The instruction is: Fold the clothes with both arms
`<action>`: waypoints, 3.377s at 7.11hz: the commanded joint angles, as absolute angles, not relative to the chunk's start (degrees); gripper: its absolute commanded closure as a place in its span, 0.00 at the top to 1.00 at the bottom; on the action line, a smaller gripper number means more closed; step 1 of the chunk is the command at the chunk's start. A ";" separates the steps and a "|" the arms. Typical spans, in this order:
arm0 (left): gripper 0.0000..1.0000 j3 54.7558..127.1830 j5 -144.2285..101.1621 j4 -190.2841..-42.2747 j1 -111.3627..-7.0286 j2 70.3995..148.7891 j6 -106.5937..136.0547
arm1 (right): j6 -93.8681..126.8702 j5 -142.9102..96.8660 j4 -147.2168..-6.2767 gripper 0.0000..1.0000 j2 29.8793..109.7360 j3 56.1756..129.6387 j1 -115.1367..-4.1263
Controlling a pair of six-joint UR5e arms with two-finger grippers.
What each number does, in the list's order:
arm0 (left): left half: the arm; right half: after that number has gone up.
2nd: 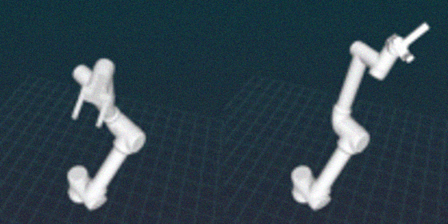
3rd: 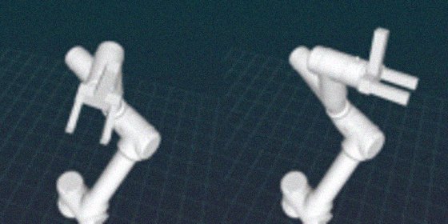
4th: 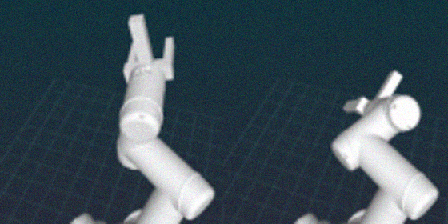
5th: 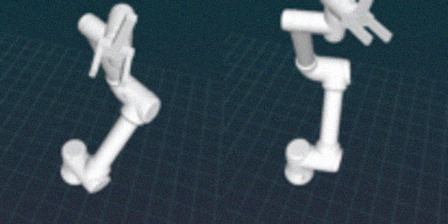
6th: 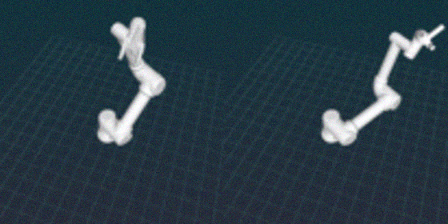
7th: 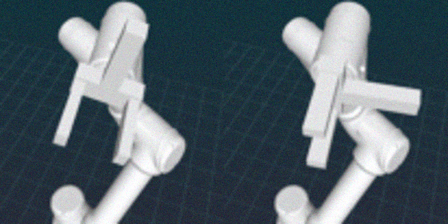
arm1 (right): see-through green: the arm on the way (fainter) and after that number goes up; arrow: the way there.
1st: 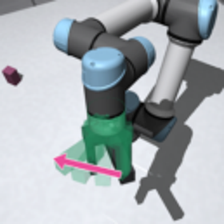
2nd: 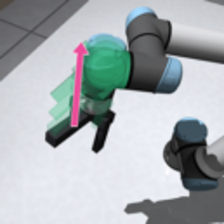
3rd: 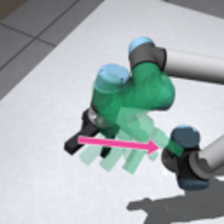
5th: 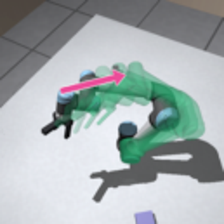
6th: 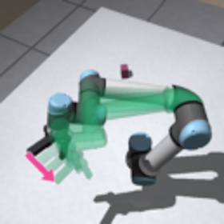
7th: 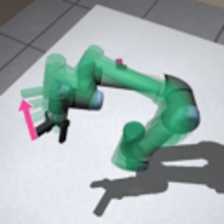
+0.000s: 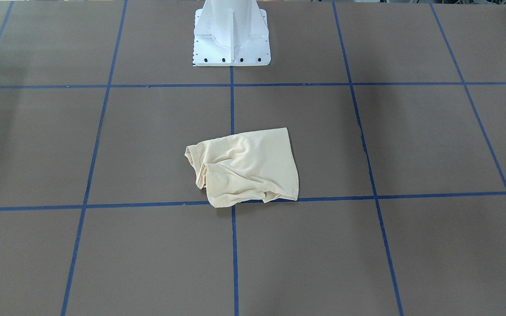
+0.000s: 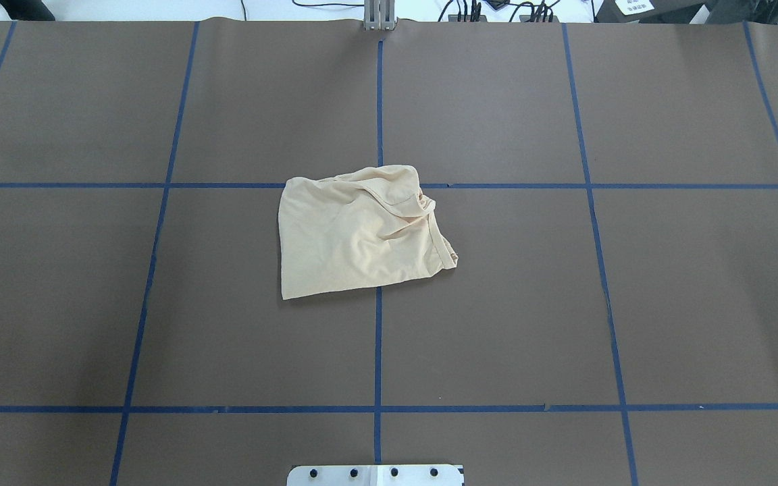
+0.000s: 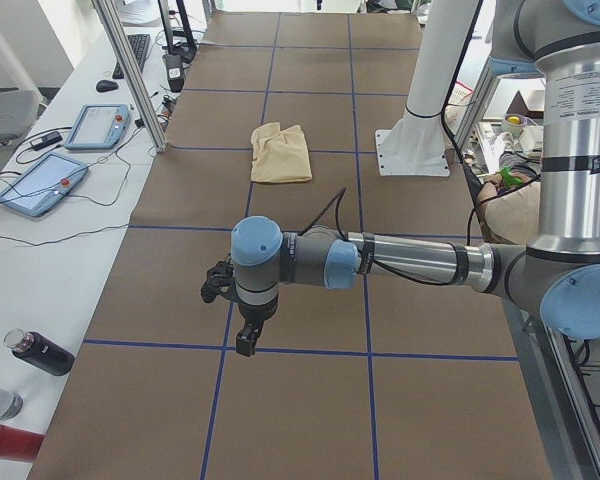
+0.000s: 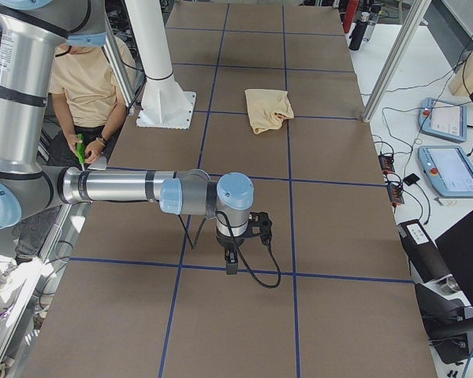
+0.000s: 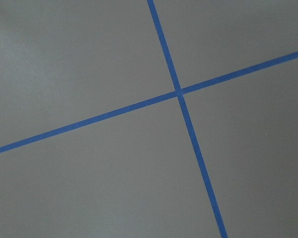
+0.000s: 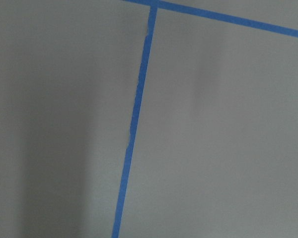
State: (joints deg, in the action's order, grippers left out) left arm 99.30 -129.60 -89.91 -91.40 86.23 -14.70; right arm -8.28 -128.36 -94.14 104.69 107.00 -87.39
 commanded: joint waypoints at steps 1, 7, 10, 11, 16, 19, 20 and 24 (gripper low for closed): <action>1.00 99.32 -129.73 -89.83 -91.41 86.13 -14.77 | -8.00 -128.23 -94.13 1.00 104.50 107.49 -87.36; 1.00 99.40 -129.81 -89.91 -91.41 85.78 -15.21 | -8.17 -128.32 -94.04 1.00 104.33 108.54 -87.45; 1.00 99.14 -129.73 -89.82 -91.41 85.69 -15.21 | -7.74 -128.67 -94.04 1.00 104.33 109.07 -87.36; 1.00 99.14 -129.73 -89.91 -91.41 85.69 -15.21 | -7.82 -128.58 -94.04 1.00 104.33 109.51 -87.36; 1.00 99.23 -129.73 -89.82 -91.41 85.69 -15.12 | -7.65 -128.67 -94.04 1.00 104.33 109.86 -87.36; 1.00 99.32 -129.73 -89.91 -91.41 85.78 -15.12 | -7.65 -128.58 -94.04 1.00 104.33 110.39 -87.36; 1.00 99.40 -129.73 -89.91 -91.41 85.78 -15.12 | -7.65 -128.41 -94.04 1.00 104.33 110.39 -87.36; 1.00 99.40 -129.64 -90.26 -91.41 85.78 -15.21 | -7.82 -128.23 -94.04 1.00 104.50 110.39 -87.36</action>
State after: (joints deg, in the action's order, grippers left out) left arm 99.40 -129.71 -90.03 -91.41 85.78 -15.20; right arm -7.76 -128.28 -94.04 104.42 110.39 -87.36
